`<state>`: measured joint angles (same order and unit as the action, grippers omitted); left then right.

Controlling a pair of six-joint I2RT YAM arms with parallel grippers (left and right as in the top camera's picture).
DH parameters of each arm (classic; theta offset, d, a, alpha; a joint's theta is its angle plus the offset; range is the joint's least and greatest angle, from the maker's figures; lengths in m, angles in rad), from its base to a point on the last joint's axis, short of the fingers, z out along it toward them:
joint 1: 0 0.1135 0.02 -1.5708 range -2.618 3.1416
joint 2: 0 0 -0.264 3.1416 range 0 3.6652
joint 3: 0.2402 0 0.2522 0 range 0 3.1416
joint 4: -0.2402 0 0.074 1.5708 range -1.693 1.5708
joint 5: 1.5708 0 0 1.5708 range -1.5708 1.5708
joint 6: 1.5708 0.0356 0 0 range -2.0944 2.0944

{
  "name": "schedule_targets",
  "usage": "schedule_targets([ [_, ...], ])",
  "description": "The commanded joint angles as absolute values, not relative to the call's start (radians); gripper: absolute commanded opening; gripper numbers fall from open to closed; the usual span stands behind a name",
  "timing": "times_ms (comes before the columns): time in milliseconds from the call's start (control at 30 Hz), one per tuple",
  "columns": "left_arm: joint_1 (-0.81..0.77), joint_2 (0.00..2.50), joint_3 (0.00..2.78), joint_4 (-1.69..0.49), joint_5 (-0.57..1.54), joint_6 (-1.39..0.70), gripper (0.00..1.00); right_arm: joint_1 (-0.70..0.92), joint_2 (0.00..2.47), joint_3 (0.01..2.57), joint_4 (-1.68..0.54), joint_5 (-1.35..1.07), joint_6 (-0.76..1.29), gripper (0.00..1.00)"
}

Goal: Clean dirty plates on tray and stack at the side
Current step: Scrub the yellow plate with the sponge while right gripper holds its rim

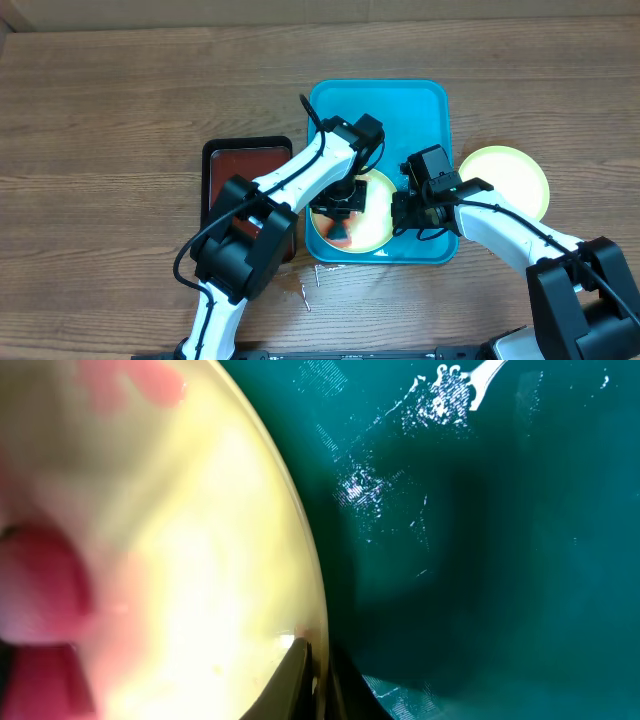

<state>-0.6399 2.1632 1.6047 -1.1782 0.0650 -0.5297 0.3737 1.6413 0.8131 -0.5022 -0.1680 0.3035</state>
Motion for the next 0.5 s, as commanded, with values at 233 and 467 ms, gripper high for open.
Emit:
schedule_targets([
  [233, -0.617, 2.183, 1.608, -1.205, -0.368, -0.586, 0.04, 0.369, 1.666, 0.804, -0.524, -0.122, 0.291, 0.05],
  [467, -0.61, 2.182, 1.628, -1.174, -0.235, -0.546, 0.04, 0.369, 1.666, 0.804, -0.524, -0.121, 0.291, 0.06],
])
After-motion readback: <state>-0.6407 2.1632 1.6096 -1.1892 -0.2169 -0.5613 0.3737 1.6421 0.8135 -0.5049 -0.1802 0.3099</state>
